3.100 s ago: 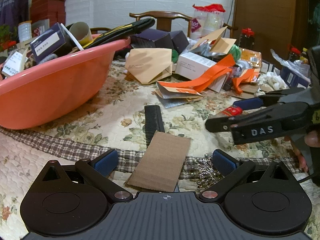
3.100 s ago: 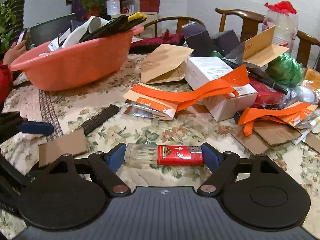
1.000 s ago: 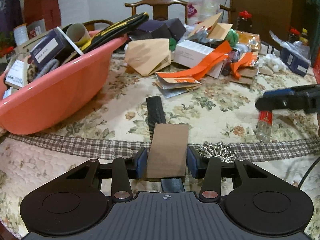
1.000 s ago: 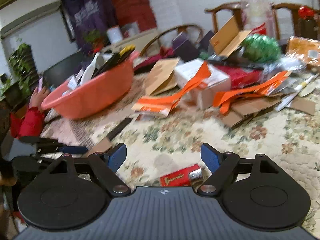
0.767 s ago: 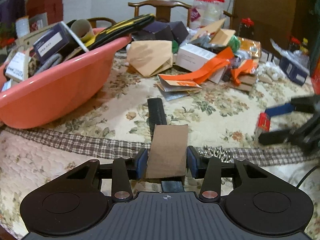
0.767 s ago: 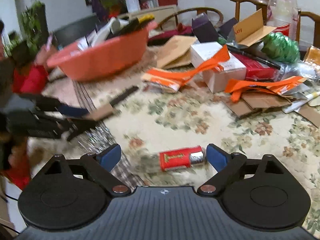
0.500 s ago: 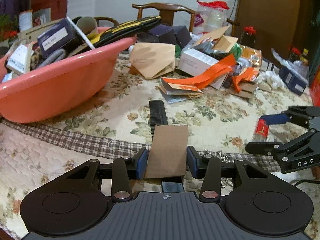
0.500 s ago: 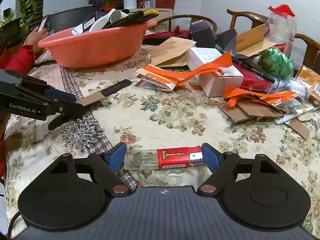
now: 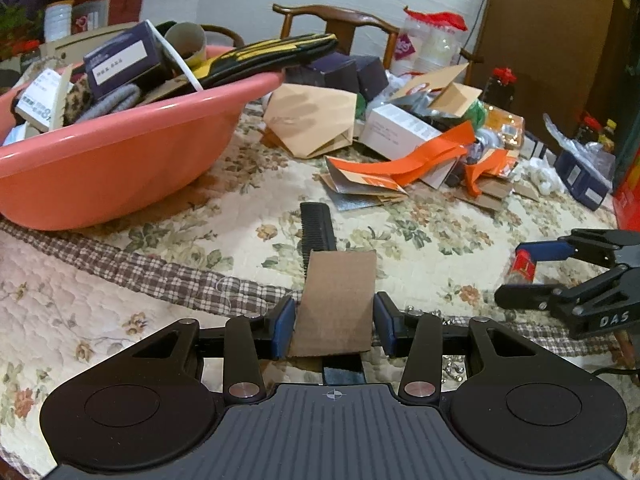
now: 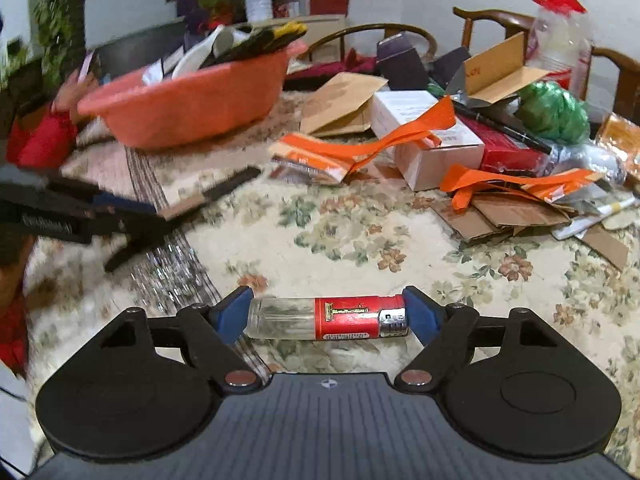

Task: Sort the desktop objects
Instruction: 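Lift the cardboard strip with the left tool while the right tool lifts the lighter, then carry the cardboard strip with the left tool while the right tool carries the lighter to the basin, then open the left tool over the pink basin while the right tool releases the lighter there, then lower the left tool onto the black comb while the right tool approaches the silver snowflake ornament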

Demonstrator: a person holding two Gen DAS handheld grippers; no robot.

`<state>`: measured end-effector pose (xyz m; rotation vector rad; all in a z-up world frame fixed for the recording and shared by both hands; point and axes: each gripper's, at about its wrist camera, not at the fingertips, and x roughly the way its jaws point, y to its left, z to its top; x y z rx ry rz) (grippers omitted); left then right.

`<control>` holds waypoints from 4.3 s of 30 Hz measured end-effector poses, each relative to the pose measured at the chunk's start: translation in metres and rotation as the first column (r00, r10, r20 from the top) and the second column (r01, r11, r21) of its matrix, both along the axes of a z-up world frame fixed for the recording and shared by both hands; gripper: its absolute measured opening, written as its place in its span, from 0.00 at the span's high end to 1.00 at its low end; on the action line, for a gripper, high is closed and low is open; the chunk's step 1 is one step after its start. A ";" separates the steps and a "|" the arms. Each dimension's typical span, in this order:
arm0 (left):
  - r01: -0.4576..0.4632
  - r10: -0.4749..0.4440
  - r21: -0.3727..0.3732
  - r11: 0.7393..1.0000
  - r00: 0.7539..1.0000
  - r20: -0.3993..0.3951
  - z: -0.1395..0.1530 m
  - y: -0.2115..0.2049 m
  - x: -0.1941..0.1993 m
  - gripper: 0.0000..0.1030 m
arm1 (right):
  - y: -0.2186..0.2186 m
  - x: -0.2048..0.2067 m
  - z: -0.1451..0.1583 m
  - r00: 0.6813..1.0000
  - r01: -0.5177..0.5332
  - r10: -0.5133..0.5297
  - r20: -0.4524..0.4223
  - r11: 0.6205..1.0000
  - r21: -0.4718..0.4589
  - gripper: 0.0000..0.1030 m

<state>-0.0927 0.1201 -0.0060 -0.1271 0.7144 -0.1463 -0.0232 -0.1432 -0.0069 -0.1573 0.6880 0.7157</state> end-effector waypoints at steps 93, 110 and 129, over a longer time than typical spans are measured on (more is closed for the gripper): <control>-0.024 0.021 0.125 0.992 1.000 0.023 0.016 -0.001 0.015 0.20 | 0.045 -0.065 0.012 0.960 -0.250 0.252 0.119 0.968 -0.033 0.11; 0.011 -0.009 0.067 0.998 0.999 -0.031 -0.004 -0.012 0.036 0.10 | 0.083 -0.058 -0.006 0.965 -0.252 0.256 0.057 0.965 -0.074 0.15; -0.057 0.057 0.116 0.992 0.998 0.005 -0.006 -0.012 0.033 0.31 | 0.082 -0.057 -0.007 0.980 -0.183 0.185 0.077 0.983 -0.036 0.29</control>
